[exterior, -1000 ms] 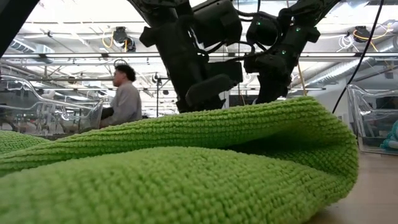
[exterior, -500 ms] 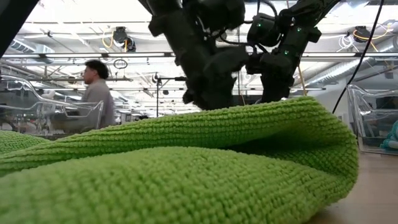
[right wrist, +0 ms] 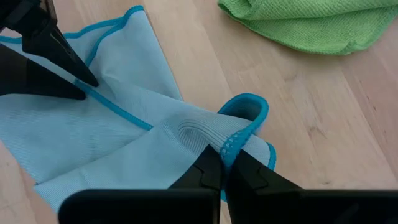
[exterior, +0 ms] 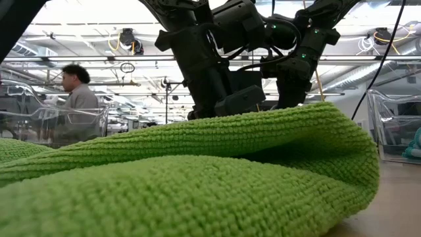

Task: Sort microfiber towel by color & place in baskets
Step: Fold the blue microfiber towel

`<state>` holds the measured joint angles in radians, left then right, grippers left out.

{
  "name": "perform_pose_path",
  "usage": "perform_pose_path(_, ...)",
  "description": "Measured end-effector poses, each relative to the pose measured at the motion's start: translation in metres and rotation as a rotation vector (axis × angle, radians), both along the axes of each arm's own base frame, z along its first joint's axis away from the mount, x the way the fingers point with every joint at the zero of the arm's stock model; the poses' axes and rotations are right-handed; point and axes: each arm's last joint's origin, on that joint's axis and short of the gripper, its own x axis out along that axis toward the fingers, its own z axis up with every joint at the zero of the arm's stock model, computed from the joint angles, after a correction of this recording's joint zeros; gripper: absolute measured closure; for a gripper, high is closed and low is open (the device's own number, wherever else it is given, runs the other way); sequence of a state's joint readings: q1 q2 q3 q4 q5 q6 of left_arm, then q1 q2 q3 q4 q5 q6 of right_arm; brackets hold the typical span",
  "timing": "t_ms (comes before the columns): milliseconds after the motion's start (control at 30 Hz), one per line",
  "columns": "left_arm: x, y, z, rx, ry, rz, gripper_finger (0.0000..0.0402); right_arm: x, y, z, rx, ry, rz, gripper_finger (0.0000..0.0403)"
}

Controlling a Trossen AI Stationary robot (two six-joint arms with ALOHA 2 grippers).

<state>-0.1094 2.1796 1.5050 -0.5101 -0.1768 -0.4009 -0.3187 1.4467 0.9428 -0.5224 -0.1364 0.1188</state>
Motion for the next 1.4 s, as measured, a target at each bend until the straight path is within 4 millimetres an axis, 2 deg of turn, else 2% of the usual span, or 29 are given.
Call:
perform_pose_path(133,-0.001,0.0,-0.001,0.002,0.007,-0.001,0.0323,0.0,0.0,0.0,-0.001,-0.001,0.001,0.0403)
perform_pose_path(267,-0.002,0.005,-0.003,-0.026,0.032,0.01,0.0386,0.0,0.0,0.0,-0.006,-0.001,0.011,0.0403)
perform_pose_path(400,-0.006,0.008,0.001,-0.033,0.057,0.039,0.0395,0.0,0.0,0.0,-0.015,0.0,0.045,0.0403)
perform_pose_path(500,-0.012,0.012,0.011,-0.019,0.075,0.058,0.0397,-0.001,0.002,0.002,0.0,-0.017,0.102,0.0403)
perform_pose_path(600,-0.02,0.019,0.026,0.002,0.093,0.079,0.0398,-0.003,0.005,0.01,-0.031,-0.049,0.142,0.0403)
perform_pose_path(767,-0.032,0.034,0.077,0.021,0.005,0.119,0.0399,-0.014,0.01,0.035,-0.089,-0.147,0.171,0.0403)
perform_pose_path(867,-0.04,0.042,0.098,0.027,-0.038,0.132,0.0398,-0.022,0.012,0.049,-0.103,-0.208,0.147,0.0403)
perform_pose_path(1000,-0.053,0.052,0.137,0.04,-0.15,0.157,0.0399,-0.03,0.016,0.068,-0.116,-0.315,0.115,0.0403)
perform_pose_path(1133,-0.064,0.059,0.163,0.042,-0.235,0.158,0.0393,-0.035,0.024,0.083,-0.127,-0.414,0.121,0.0403)
perform_pose_path(1233,-0.069,0.062,0.177,0.014,-0.29,0.154,0.0392,-0.038,0.028,0.09,-0.127,-0.46,0.121,0.0403)
perform_pose_path(1400,-0.073,0.063,0.175,-0.043,-0.253,0.136,0.0391,-0.036,0.033,0.09,-0.102,-0.463,0.12,0.0403)
